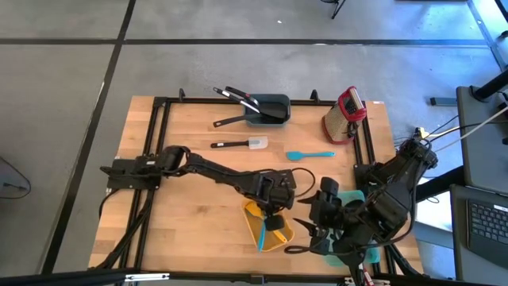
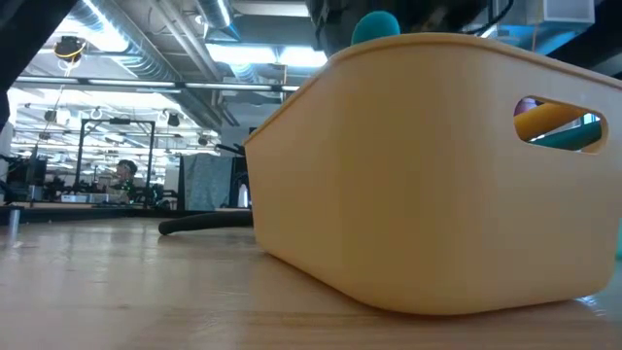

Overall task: Pick & Place Kitchen Items
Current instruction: Put the small blue spatula into the yellow bin

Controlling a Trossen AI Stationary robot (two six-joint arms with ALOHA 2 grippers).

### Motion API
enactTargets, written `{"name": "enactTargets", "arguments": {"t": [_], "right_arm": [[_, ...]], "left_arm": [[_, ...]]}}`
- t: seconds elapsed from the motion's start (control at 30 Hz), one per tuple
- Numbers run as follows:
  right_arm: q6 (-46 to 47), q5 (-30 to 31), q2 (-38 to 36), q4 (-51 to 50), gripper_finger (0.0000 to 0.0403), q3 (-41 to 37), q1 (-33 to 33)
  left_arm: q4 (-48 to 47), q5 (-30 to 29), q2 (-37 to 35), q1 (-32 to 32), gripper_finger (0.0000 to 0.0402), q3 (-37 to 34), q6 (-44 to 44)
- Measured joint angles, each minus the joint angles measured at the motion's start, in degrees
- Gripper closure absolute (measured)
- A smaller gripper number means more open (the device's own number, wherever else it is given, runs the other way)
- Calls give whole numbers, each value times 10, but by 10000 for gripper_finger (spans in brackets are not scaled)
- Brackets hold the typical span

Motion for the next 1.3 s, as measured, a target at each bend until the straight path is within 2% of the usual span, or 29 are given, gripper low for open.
{"name": "enactTargets", "arguments": {"t": [0.3,0.53,0.73,0.87,1.0,1.17,1.3], "right_arm": [[0,0,0,0,174,0,-4],[0,0,0,0,174,0,-4],[-1,0,0,0,174,0,-8],[-2,-1,0,0,174,0,-10],[-1,-19,0,-3,174,0,-11],[-20,-72,-5,10,174,0,-15],[-20,-90,-8,11,174,0,-15]], "left_arm": [[-15,9,22,5,400,0,2],[-92,0,24,6,400,0,-1],[-85,-8,19,3,400,0,-8],[-76,-38,11,-5,400,16,-20],[-67,-74,-6,-10,400,42,-59],[-5,-102,-18,-7,400,68,-133],[9,-126,-36,-12,400,69,-176]]}}
